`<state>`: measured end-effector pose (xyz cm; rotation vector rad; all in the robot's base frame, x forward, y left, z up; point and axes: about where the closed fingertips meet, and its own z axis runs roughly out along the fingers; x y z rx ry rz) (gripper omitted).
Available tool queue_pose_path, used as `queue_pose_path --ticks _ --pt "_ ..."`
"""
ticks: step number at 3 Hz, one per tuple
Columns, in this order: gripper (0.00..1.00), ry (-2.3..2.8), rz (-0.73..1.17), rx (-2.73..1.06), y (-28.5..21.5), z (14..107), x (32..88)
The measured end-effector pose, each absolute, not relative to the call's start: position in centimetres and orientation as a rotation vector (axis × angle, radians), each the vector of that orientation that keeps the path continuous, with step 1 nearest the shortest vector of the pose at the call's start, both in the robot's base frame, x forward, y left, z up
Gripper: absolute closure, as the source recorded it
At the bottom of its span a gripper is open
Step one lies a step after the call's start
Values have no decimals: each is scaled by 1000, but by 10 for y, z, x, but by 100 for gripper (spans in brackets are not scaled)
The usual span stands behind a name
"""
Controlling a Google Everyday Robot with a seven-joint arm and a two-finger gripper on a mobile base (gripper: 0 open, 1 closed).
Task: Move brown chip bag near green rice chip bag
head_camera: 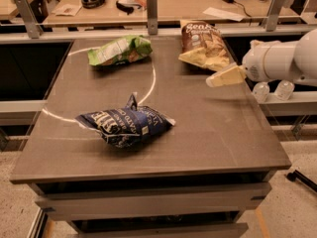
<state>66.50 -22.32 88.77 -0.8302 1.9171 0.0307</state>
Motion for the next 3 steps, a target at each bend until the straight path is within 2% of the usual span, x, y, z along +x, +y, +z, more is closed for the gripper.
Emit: queue_pose_path --ticks 2,3 --pt "0 1937 72 -745 -202 862 709" --pt "18 1937 74 -719 -198 857 731"
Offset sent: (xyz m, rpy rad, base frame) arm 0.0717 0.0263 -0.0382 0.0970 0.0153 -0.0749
